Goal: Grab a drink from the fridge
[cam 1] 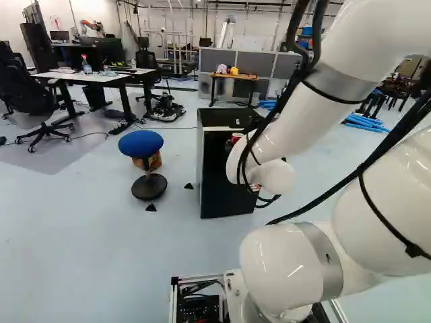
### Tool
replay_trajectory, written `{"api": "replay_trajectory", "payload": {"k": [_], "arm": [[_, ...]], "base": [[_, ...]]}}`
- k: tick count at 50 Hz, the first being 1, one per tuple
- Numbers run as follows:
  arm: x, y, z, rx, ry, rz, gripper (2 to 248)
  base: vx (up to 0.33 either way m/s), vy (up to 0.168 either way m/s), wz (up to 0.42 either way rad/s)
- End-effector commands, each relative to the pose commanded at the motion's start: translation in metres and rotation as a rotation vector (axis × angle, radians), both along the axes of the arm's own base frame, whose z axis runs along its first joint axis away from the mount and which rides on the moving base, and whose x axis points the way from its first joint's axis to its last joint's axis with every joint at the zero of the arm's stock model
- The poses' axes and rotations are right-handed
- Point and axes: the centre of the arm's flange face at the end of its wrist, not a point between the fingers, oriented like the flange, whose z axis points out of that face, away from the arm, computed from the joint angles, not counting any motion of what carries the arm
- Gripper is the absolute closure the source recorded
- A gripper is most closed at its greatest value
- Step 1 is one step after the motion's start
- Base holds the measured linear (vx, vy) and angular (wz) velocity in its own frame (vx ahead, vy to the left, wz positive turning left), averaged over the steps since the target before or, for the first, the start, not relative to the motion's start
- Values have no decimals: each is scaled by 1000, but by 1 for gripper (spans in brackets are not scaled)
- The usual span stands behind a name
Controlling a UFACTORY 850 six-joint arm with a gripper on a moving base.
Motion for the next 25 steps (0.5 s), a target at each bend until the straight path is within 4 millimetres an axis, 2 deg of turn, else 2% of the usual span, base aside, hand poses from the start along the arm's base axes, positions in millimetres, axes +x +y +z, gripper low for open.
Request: {"api": "replay_trajectory", "payload": {"k": [25], "arm": [[-12, 0, -5, -1, 7, 2, 150]], "base": [[0, 0, 0]]}}
